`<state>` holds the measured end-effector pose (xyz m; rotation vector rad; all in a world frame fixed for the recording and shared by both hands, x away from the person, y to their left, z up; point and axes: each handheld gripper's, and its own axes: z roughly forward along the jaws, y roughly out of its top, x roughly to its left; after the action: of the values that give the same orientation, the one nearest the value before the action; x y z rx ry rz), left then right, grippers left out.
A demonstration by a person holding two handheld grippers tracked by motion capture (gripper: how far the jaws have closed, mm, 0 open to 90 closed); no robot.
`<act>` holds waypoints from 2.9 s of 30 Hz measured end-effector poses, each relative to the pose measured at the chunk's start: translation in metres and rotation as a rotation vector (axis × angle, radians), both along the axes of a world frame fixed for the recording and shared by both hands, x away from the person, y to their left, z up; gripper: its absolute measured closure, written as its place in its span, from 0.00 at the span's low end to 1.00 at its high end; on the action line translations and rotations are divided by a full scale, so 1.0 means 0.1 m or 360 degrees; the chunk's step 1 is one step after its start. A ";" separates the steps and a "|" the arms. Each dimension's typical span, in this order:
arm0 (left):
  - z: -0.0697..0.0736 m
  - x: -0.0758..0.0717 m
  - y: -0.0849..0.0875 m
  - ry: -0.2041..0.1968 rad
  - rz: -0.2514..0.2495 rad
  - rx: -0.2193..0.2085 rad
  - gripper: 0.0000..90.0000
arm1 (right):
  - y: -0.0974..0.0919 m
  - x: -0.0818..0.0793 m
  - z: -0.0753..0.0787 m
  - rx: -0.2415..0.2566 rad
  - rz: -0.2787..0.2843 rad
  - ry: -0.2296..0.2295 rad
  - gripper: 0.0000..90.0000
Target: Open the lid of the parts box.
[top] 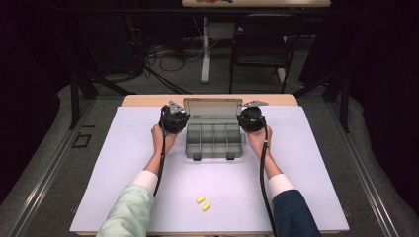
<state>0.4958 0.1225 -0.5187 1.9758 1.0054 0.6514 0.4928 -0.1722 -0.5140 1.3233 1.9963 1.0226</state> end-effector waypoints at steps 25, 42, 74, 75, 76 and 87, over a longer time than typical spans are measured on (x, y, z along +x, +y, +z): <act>-0.17 0.08 -0.05 0.0097 0.0033 0.0068 0.89 | 0.01 0.09 -0.17 0.0014 -0.0035 0.0061 0.91; -0.22 0.13 -0.07 0.0091 0.0046 0.0090 0.88 | 0.02 0.13 -0.21 0.0007 -0.0041 0.0046 0.91; -0.06 0.07 -0.08 0.0021 0.0082 0.0147 0.26 | 0.04 0.02 -0.06 -0.0003 0.0024 0.0004 0.46; -0.04 0.05 -0.07 0.0036 0.0067 0.0153 0.20 | 0.04 0.00 -0.02 0.0021 0.0052 0.0013 0.42; -0.02 0.03 -0.07 0.0050 0.0050 0.0145 0.18 | 0.03 -0.02 -0.01 0.0028 0.0071 0.0017 0.39; 0.13 -0.42 0.05 0.0071 -0.0129 0.0132 0.08 | 0.02 -0.43 0.09 0.0044 0.0363 0.0045 0.16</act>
<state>0.4538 0.1278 -0.5060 2.1001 0.9331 0.6153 0.4493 -0.1699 -0.5048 1.1487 2.1997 1.1429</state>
